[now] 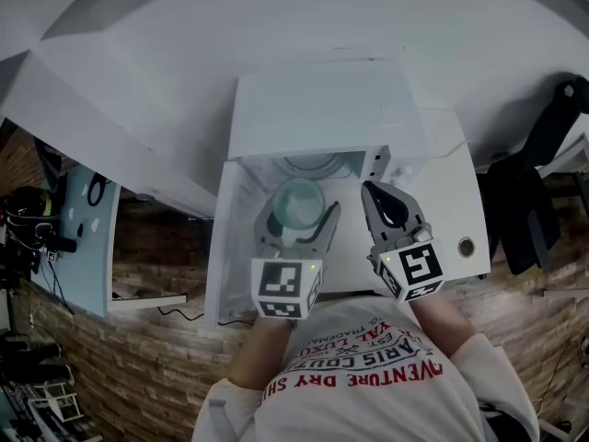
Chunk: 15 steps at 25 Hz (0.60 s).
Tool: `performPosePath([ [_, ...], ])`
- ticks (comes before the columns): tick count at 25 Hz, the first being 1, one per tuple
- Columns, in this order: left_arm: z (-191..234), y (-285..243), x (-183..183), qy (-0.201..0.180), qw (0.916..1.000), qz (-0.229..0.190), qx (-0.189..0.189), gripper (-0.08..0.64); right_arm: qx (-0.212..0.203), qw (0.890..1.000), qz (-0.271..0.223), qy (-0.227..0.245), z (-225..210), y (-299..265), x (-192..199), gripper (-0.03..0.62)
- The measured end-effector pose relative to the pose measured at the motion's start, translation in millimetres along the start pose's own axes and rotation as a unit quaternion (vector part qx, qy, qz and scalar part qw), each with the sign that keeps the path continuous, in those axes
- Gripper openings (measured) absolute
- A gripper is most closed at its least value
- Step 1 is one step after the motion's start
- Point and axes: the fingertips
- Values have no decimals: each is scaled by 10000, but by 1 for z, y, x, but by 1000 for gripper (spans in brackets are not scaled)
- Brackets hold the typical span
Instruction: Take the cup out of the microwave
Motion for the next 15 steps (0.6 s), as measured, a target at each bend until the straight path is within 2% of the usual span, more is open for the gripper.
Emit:
performPosePath([
  [15,-13,1,5,115,9999,55,-39,367,-87,9999,111,-25,1,4,7,5],
])
Point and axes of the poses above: the fingertips, and each gripper's own axes: y backward along the fingers, z to its left, x out of its underside, and after that the axes turned 12 degrees about -x, right-handed
